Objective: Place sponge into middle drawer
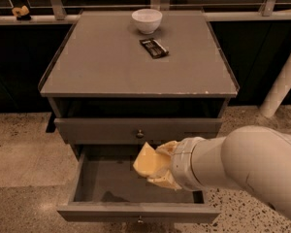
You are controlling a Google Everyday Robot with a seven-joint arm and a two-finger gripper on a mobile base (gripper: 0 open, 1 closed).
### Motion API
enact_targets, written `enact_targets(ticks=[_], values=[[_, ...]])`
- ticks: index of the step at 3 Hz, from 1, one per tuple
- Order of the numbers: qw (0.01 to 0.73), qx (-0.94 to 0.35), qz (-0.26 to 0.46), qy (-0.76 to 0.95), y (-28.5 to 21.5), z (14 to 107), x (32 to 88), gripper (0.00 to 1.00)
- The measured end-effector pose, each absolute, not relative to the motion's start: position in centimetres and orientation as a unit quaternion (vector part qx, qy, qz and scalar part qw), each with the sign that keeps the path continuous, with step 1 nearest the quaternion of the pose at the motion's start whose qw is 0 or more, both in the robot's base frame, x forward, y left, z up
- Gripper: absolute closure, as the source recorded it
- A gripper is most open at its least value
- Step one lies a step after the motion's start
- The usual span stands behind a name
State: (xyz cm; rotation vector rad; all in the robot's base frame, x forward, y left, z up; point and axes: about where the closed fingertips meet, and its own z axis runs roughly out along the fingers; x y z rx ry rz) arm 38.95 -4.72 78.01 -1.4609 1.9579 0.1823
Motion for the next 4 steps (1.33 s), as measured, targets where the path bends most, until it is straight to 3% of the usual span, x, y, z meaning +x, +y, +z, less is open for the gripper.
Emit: enact_targets(ticks=[2,4], values=[[0.338,-0.552,0.087,0.757,-4.9,77.0,38.8,1.0],[0.287,-0.504,0.14,0.803,-6.3,65.8,39.3,1.0]])
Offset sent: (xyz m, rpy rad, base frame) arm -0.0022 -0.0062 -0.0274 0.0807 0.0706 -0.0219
